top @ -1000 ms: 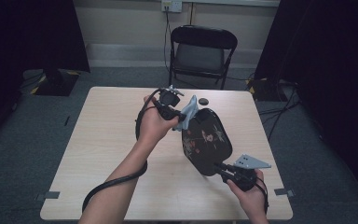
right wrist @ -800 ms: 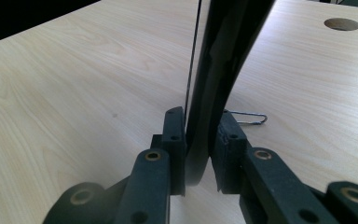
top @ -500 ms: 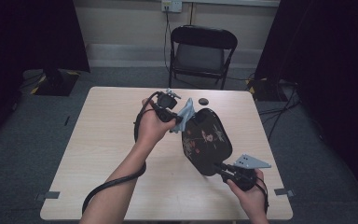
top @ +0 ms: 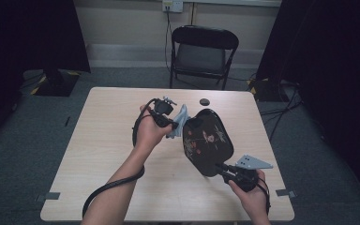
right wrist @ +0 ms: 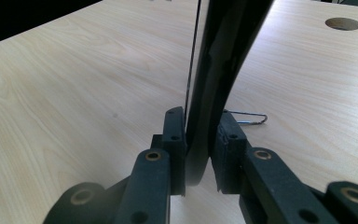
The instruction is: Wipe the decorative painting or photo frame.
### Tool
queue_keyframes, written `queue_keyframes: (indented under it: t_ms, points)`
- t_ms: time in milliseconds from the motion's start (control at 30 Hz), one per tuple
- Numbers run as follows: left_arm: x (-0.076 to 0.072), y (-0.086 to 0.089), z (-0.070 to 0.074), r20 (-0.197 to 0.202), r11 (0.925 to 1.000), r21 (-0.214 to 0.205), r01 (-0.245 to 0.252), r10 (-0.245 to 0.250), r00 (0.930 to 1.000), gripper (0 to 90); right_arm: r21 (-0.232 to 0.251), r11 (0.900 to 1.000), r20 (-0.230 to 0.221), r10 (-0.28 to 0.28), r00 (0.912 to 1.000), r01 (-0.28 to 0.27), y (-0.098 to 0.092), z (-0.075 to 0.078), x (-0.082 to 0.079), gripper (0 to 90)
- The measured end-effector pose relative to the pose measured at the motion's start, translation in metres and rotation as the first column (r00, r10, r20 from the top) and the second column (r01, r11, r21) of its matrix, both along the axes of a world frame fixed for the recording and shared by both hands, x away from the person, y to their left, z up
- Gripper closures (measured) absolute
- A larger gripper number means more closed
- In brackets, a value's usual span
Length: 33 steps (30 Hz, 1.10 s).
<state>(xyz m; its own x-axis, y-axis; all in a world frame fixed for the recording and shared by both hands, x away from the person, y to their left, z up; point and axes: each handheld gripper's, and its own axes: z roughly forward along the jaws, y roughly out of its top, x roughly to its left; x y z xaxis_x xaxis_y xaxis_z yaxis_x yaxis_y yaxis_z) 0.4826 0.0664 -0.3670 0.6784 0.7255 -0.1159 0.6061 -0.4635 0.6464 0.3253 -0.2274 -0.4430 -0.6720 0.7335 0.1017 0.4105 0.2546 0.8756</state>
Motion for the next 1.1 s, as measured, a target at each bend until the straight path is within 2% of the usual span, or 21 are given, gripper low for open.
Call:
queue_keyframes:
  t_ms: [400, 700, 833, 1100]
  points:
    - [0.000, 0.002, -0.025, -0.031, 0.9998, 0.021, -0.003, 0.004, 0.9995, 78.4, -0.007, 1.0000, 0.003, -0.001, 1.0000, 0.001, 0.000, 0.000, 0.000, 77.6]
    - [-0.001, -0.001, -0.052, -0.071, 0.9992, 0.040, 0.005, -0.002, 0.9974, 78.4, -0.007, 1.0000, 0.003, 0.000, 1.0000, 0.000, 0.000, 0.000, 0.000, 77.6]
    - [-0.002, -0.004, -0.062, -0.087, 0.9992, 0.035, 0.021, -0.018, 0.9961, 78.4, -0.004, 1.0000, 0.002, 0.000, 1.0000, 0.000, 0.000, 0.000, 0.000, 77.8]
    - [-0.005, -0.010, -0.070, -0.092, 0.9979, 0.039, 0.052, -0.048, 0.9946, 78.5, -0.004, 1.0000, 0.004, 0.006, 1.0000, -0.006, 0.001, 0.000, -0.001, 78.3]
